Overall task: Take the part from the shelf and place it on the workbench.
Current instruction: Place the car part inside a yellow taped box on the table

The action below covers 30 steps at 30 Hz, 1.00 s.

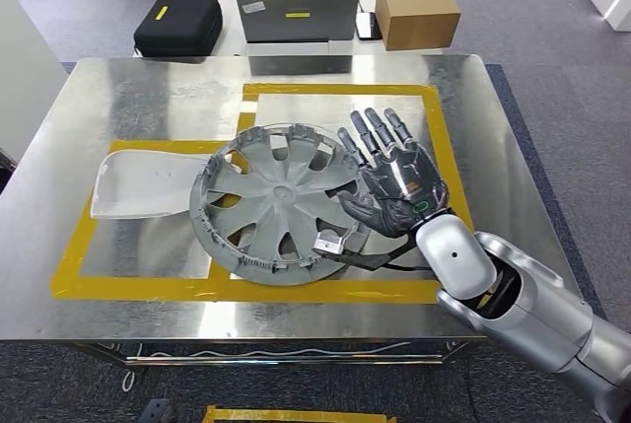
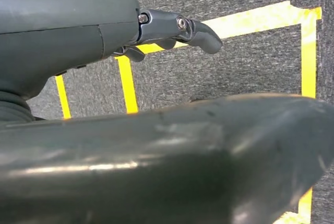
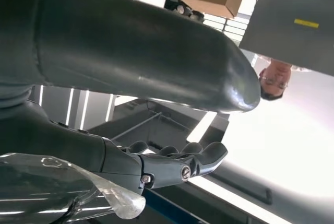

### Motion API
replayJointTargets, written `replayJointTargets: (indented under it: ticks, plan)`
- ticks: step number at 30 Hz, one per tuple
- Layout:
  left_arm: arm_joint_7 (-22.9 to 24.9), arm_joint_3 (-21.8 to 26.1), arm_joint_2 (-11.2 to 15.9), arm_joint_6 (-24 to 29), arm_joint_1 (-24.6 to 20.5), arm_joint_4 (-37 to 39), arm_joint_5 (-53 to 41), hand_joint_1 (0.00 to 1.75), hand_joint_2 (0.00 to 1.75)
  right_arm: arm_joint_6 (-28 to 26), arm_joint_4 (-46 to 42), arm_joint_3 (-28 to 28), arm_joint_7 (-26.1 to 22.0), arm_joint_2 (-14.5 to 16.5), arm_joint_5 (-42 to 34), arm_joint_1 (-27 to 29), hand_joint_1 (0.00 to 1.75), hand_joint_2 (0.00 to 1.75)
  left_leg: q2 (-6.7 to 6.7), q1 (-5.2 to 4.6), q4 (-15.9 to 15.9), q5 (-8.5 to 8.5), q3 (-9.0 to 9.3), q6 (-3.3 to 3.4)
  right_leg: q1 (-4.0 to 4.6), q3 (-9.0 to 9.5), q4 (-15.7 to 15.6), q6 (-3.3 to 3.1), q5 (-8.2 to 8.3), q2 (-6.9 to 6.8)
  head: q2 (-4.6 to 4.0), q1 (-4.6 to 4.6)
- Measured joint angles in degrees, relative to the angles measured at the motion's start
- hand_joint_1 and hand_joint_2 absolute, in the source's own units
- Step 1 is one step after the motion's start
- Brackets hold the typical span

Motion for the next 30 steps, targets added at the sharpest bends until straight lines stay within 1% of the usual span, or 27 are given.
replayJointTargets:
  ticks: [5,13,19,25,30]
  plan:
    - [-0.7,0.3,-0.1,-0.3,0.0,0.0,0.5,0.00,0.00,-1.7,-2.7,0.9,0.5,-1.1,0.8,-0.2,0.00,0.00,0.00,0.00,0.0,-0.01,0.00,0.00,0.00,0.00,0.0,0.00,0.00,0.00,0.00,0.01]
    - [-1.9,0.6,-0.1,-0.9,0.0,0.0,0.8,0.00,0.00,-6.1,-5.4,2.8,1.5,-1.2,2.1,0.6,0.00,0.00,0.00,0.01,0.0,0.00,0.01,0.00,0.01,-0.01,0.0,0.00,0.00,0.00,0.00,0.00]
    - [-1.9,0.7,-0.1,-0.2,0.0,0.1,1.2,0.00,0.00,-9.0,-6.1,3.2,2.7,-1.2,3.3,2.6,0.00,0.00,0.00,0.01,0.0,0.00,0.00,0.00,0.01,0.00,0.0,0.00,0.00,0.01,0.00,0.01]
    - [-1.8,0.7,-0.1,0.3,0.0,0.2,1.9,0.00,0.00,-10.4,-6.3,3.1,3.3,-1.2,4.1,4.3,0.00,0.00,0.00,-0.08,0.1,-0.04,-0.01,0.06,-0.06,0.00,-0.1,0.04,0.01,0.00,0.00,0.00]
    - [-1.8,0.8,0.1,1.2,0.0,0.2,2.7,0.00,0.00,-12.8,-6.7,2.2,4.3,-1.2,5.1,7.2,0.00,0.00,-0.04,-0.18,0.2,-0.14,-0.07,0.22,-0.16,0.01,-0.1,0.17,0.03,-0.01,0.00,-0.01]
